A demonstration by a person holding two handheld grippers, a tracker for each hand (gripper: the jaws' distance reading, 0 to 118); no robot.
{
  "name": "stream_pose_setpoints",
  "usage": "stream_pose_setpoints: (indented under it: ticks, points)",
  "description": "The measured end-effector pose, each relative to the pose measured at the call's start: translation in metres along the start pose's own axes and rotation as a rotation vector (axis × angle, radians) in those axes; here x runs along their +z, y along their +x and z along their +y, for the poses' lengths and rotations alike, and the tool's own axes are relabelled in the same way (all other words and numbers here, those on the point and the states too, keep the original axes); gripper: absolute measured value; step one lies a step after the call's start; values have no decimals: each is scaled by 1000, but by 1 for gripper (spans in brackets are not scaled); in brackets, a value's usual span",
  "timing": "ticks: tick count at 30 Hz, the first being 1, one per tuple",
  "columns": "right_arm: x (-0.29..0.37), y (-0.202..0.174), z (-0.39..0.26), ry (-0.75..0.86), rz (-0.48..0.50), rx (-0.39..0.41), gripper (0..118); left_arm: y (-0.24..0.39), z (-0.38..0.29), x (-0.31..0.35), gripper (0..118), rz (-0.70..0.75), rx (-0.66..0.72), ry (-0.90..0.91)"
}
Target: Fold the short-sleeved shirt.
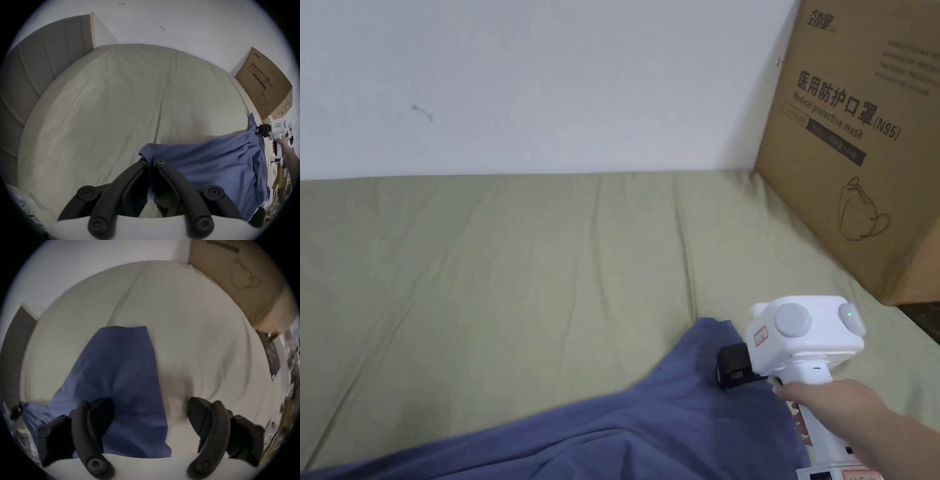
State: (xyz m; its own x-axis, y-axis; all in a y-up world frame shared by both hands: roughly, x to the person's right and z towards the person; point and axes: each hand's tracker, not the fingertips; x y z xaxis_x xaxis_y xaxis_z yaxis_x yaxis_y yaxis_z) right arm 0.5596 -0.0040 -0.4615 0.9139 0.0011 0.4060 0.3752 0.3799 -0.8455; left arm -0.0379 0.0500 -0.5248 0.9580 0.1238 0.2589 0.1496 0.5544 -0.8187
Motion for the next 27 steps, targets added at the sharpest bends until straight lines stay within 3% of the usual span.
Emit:
stream_pose_setpoints:
  ticks: [2,3,4,6,14,19,27]
  points:
    - [13,-7,-8,43,44,19,66,3,-1,5,4,-1,7,7]
    - [19,-9,-10,55,65,24,30,4,-1,9,4,-3,10,9]
    - [24,-8,-12,57,123,2,0,3,-2,13,4,-12,16,9]
    - [51,-5,-23,134,145,-52,0,4,-2,23,4,-39,34,11]
    - [216,29,-55,415,196,-109,0,11,23,121,4,-122,13,191]
    - [332,32,-74,576,180,-60,0,26,47,200,4,-139,-67,331]
    - [454,34,-73,739,172,-49,0,36,94,302,4,-147,-104,495]
